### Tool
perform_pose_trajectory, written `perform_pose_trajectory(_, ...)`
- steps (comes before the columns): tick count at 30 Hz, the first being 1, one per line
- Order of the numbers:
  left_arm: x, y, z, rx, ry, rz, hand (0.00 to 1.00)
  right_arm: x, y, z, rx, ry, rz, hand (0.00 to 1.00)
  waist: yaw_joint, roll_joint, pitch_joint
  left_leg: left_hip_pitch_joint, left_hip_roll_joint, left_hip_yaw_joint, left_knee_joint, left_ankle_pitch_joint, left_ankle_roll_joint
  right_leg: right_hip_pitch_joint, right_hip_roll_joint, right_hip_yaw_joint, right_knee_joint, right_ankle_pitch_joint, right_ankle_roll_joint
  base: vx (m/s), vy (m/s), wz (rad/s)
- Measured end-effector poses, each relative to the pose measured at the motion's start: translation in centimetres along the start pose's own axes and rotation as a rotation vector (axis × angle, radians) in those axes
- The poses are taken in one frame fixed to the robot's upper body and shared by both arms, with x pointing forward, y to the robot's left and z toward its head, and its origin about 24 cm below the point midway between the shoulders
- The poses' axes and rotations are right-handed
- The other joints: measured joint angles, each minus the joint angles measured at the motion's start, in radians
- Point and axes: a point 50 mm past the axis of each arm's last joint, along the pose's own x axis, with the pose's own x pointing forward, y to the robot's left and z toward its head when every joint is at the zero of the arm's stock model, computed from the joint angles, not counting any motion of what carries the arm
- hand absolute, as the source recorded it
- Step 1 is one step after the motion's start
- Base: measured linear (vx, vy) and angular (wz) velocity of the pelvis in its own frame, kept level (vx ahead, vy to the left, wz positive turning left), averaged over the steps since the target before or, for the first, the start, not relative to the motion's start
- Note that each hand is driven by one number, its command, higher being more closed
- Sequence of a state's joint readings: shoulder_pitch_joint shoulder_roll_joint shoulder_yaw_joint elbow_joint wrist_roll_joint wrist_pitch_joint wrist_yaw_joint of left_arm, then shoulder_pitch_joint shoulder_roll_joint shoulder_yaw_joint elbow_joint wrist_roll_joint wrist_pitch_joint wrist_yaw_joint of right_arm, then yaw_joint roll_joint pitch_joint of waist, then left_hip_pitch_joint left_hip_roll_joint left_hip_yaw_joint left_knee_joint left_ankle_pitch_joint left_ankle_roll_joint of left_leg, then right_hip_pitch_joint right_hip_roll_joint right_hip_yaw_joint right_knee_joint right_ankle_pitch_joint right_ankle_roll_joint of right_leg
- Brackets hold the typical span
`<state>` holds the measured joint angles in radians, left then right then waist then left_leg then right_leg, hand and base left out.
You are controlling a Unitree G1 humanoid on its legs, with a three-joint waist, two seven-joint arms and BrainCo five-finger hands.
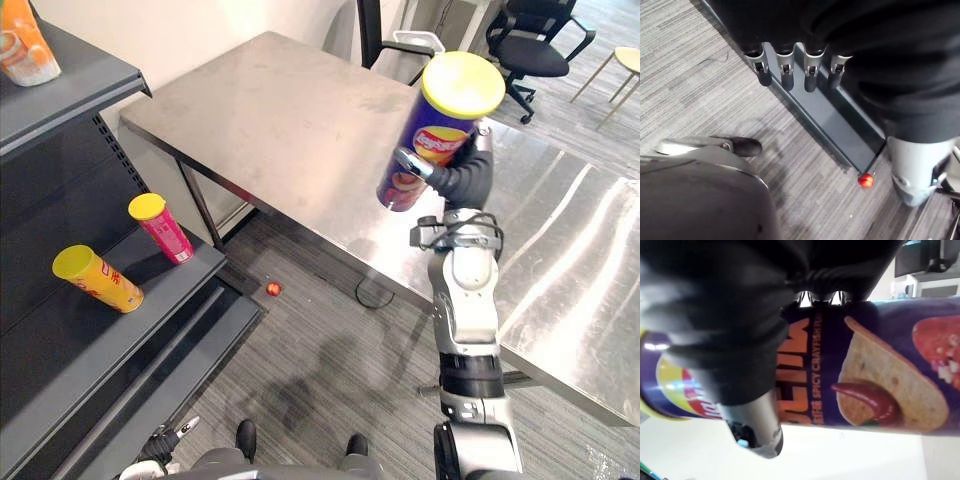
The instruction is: Put the gum and the chips on the shelf.
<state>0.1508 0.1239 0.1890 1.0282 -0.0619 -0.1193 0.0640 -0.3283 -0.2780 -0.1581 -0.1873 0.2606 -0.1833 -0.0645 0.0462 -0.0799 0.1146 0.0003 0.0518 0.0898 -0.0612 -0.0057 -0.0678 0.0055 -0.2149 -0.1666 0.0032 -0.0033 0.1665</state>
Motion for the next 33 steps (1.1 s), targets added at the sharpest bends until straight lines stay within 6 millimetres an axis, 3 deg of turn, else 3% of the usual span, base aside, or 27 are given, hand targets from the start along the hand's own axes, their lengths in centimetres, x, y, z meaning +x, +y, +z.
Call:
perform_pose_trajectory(9,-0.8,0.9,-2.4,-0.01,0.066,0.019,0.0,-4.5,-3.7,0.5,-0.069,0.053,-0.087,1.0,-0.023,0.005,-0.056,0.023,0.01,0.07,-0.026,0.007,-0.011,-0.037,0.012,0.069,-0.005,-0.001,-0.002,-0.06,-0.02,-0.24)
perform_pose_trajectory(12,-1.3,1.3,-3.5,-0.032,0.094,0.026,0.0,-5.8,-4.9,0.7,-0.106,0.082,-0.116,1.0,-0.047,0.007,-0.077,0.029,0.015,0.089,-0.033,0.01,-0.015,-0.047,0.02,0.09,-0.005,-0.001,-0.003,-0.01,-0.017,-0.17)
perform_pose_trajectory(18,-1.5,1.5,-4.2,-0.063,0.121,0.036,0.0,-6.8,-5.8,0.6,-0.09,0.101,-0.148,1.0,-0.059,0.007,-0.082,0.058,0.02,0.151,-0.032,0.001,-0.018,-0.057,0.032,0.155,-0.007,0.001,-0.003,-0.01,-0.009,-0.31)
perform_pose_trajectory(27,-1.6,1.3,-4.4,-0.086,0.127,0.03,0.0,-9.4,-6.8,1.2,-0.078,0.131,-0.218,1.0,-0.07,0.018,-0.093,0.06,0.029,0.164,-0.031,-0.01,-0.025,-0.053,0.042,0.163,-0.017,0.007,-0.006,0.02,-0.018,-0.05)
perform_pose_trajectory(30,-1.6,0.9,-4.4,-0.09,0.126,0.022,0.0,-10.2,-6.9,0.9,-0.067,0.154,-0.252,1.0,-0.071,0.026,-0.089,0.042,0.036,0.139,0.036,-0.046,-0.023,-0.032,0.039,0.142,-0.005,0.001,-0.011,0.02,-0.012,0.18)
perform_pose_trajectory(33,-1.5,0.7,-4.2,-0.092,0.12,0.01,0.0,-10.3,-6.6,1.0,-0.059,0.151,-0.243,1.0,-0.072,0.036,-0.074,0.002,0.042,0.092,0.142,-0.095,-0.022,-0.038,0.029,0.108,0.086,-0.056,-0.013,-0.03,-0.017,0.4)
